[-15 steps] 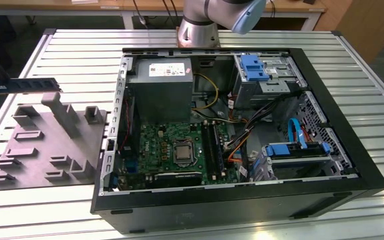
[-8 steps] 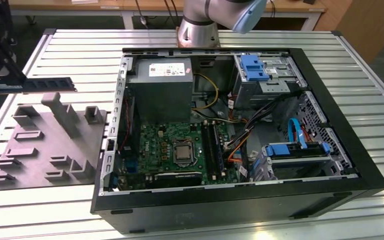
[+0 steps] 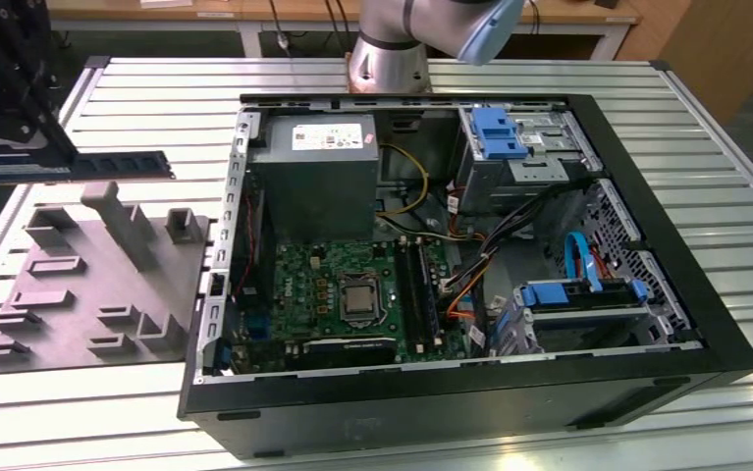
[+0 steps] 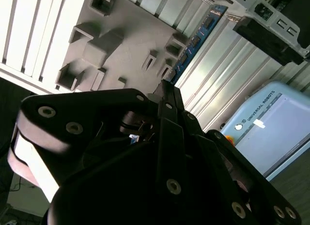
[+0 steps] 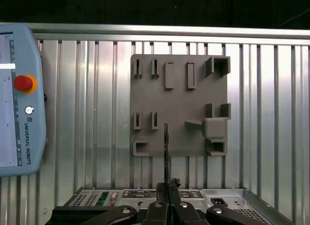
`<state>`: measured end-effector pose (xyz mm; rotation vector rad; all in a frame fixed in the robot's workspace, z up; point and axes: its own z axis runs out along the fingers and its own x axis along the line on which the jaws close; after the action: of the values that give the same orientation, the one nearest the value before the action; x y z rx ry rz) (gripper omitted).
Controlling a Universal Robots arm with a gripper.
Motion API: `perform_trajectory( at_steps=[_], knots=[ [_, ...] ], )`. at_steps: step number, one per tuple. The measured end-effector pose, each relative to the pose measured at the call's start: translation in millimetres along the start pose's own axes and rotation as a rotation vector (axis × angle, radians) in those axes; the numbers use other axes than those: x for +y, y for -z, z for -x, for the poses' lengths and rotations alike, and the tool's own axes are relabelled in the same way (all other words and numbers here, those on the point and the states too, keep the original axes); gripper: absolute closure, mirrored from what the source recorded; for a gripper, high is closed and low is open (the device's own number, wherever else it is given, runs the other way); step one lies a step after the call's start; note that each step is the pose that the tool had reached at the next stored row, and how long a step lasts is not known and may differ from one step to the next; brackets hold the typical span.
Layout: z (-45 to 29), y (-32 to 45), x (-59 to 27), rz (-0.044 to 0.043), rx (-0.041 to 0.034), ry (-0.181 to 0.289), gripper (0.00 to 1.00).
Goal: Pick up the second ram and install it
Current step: 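Pick up the second ram and move it above second insertion slot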
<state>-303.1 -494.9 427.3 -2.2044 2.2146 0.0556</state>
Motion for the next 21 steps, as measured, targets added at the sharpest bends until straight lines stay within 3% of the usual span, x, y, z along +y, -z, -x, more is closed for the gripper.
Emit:
perform_trajectory(
  at_steps=[21],
  knots=[
    [0.3,0.6,-62.0,0.0,0.0,0.0,0.89]
  ],
)
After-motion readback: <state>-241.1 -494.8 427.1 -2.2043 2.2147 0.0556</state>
